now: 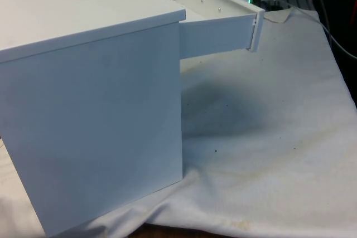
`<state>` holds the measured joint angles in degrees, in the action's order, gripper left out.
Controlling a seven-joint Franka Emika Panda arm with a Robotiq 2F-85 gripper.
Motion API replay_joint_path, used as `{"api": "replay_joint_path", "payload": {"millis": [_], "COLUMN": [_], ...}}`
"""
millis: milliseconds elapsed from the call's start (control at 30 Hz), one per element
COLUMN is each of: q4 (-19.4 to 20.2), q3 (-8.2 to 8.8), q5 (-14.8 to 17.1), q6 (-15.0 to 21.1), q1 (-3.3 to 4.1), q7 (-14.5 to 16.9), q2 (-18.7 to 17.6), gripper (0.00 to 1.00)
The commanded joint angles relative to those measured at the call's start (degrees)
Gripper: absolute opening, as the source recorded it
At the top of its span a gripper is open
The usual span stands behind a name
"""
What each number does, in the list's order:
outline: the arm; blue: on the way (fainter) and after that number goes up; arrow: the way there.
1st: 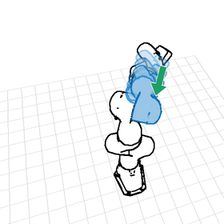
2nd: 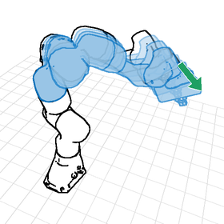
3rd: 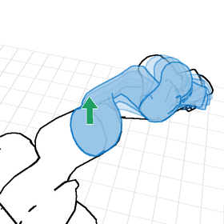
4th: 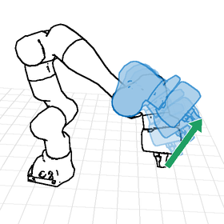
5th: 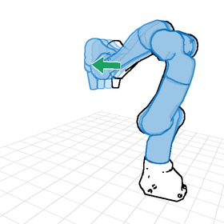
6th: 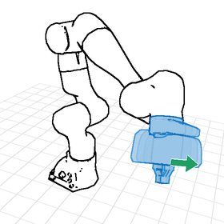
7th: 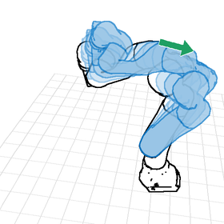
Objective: Open the drawer, then close it.
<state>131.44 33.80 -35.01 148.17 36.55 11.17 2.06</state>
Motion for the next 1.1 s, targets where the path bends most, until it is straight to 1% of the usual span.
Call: {"api": "replay_joint_path", "payload": {"millis": [0, 33, 267, 300, 333, 367, 433, 500, 600, 633, 667, 733, 767, 833, 867, 900, 933, 1000, 1067], "q4": [0.23, 1.09, 2.46, 2.41, 1.32, 2.35, 2.12, 2.06, 2.18, 2.18, 2.29, 2.23, 2.23, 2.23, 2.18, 2.29, 2.18, 2.18, 2.29], "q3": [-0.17, -0.69, -2.01, -2.06, -1.66, -2.06, -1.95, -1.95, -2.01, -1.95, -2.01, -1.95, -1.95, -1.95, -1.95, -1.89, -1.95, -1.95, -2.12], "q5": [-0.11, -1.89, -3.04, -2.98, -1.60, -2.86, -2.64, -2.52, -2.41, -1.60, -2.35, -2.35, -2.29, -2.29, -2.29, -1.60, -2.29, -2.29, -2.29], "q6": [-0.17, -0.92, -1.49, -1.49, -0.80, -1.43, -1.26, -1.20, -1.15, -0.86, -1.09, -1.03, -1.03, -1.03, -0.97, -0.86, -0.97, -0.97, -0.92], "q1": [0.00, 0.06, 0.17, 0.17, 0.00, 0.11, 0.00, -0.06, -0.11, 0.00, -0.17, -0.17, -0.17, -0.17, -0.17, -0.06, -0.17, -0.23, -0.06], "q7": [-0.23, -1.83, -4.01, -4.01, -2.69, -3.95, -3.84, -3.78, -3.78, -3.15, -3.78, -3.78, -3.78, -3.78, -3.78, -3.21, -3.78, -3.78, -4.18], "q2": [0.34, 1.60, 2.92, 2.86, 1.55, 2.75, 2.52, 2.46, 2.58, 2.29, 2.69, 2.69, 2.64, 2.64, 2.64, 2.58, 2.58, 2.58, 2.46], "gripper": [0.00, 0.00, 0.00, 0.00, 0.00, 0.00, 0.00, 0.04, 0.18, 0.22, 0.28, 0.38, 0.46, 0.56, 0.67, 0.72, 0.72, 0.82, 0.92]}}
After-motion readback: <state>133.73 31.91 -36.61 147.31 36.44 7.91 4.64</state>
